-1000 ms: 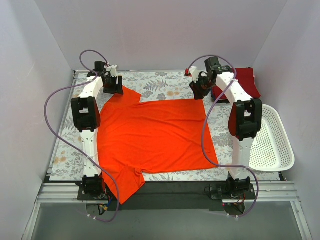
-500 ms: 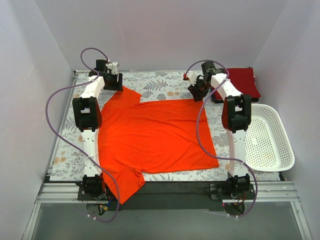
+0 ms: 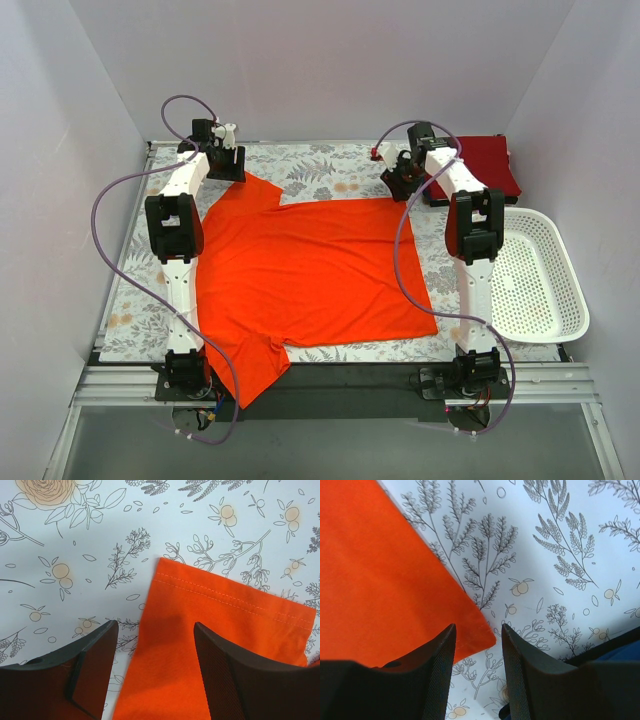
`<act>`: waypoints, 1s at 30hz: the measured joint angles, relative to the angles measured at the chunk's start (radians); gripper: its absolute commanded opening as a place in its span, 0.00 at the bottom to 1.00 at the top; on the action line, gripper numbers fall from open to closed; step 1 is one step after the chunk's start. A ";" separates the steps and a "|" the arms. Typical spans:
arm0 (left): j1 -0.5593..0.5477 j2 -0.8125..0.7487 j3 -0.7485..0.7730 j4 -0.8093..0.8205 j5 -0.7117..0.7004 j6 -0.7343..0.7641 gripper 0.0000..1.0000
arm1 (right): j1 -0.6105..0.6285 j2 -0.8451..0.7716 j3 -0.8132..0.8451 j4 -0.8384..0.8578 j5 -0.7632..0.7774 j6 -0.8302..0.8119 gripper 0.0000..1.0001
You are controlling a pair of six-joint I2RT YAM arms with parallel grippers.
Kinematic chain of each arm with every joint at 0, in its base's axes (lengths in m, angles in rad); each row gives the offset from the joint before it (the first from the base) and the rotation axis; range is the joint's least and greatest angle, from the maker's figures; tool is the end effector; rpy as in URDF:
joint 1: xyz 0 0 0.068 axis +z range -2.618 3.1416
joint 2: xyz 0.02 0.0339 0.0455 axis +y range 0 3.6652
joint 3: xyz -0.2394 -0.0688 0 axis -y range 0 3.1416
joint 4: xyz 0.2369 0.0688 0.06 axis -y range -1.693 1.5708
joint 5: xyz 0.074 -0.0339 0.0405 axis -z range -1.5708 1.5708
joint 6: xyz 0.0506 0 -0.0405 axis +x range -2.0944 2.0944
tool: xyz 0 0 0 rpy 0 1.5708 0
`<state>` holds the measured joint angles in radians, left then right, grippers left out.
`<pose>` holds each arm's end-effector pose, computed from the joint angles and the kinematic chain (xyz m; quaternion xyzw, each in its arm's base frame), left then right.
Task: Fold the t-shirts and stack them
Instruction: Flatten the tshirt out
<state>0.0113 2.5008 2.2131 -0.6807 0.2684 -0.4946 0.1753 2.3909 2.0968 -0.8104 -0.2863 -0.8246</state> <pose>0.5258 -0.0075 0.1458 -0.1984 0.9262 -0.1944 0.2549 0.4842 0.1003 0.1561 -0.4906 0.8293 0.0586 0.2610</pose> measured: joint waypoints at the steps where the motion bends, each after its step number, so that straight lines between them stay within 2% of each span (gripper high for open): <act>1: 0.000 0.000 0.000 0.000 -0.001 0.000 0.61 | -0.005 0.005 0.000 0.005 0.000 0.000 0.49; 5: 0.000 0.000 0.000 0.000 -0.008 0.000 0.62 | -0.027 0.029 0.000 0.014 -0.010 0.002 0.45; 8: 0.000 0.000 0.000 0.000 -0.016 0.000 0.63 | -0.036 0.030 0.000 0.022 -0.014 0.002 0.34; 9: 0.000 0.000 0.000 0.001 -0.019 0.000 0.64 | -0.037 0.030 0.000 0.024 -0.018 0.002 0.26; 11: 0.000 0.007 0.008 0.000 -0.023 0.001 0.66 | -0.037 0.030 -0.003 0.026 -0.026 -0.003 0.17; 12: 0.000 0.014 0.016 0.003 -0.026 0.002 0.66 | -0.037 0.030 -0.005 0.027 -0.029 -0.005 0.07; 13: 0.000 0.022 0.021 0.006 -0.030 0.003 0.66 | -0.037 0.030 -0.005 0.027 -0.032 -0.010 0.01; 18: -0.018 0.044 0.031 0.027 -0.051 0.033 0.64 | -0.037 0.029 -0.009 0.031 -0.034 -0.016 0.01; 24: -0.068 0.048 0.031 0.035 -0.071 0.077 0.57 | -0.037 0.019 -0.029 0.048 -0.042 -0.018 0.01; 25: -0.075 0.048 0.031 0.036 -0.074 0.080 0.49 | -0.037 0.016 -0.033 0.051 -0.043 -0.018 0.01; 28: -0.089 0.052 0.032 0.039 -0.077 0.092 0.36 | -0.037 0.015 -0.036 0.053 -0.043 -0.018 0.01; 30: -0.094 0.054 0.036 0.039 -0.076 0.091 0.23 | -0.037 0.013 -0.040 0.055 -0.043 -0.018 0.01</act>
<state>-0.0826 2.5549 2.2494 -0.6415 0.1925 -0.4034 0.1387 2.4039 2.0571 -0.7551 -0.3290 -0.8429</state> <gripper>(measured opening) 0.315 0.024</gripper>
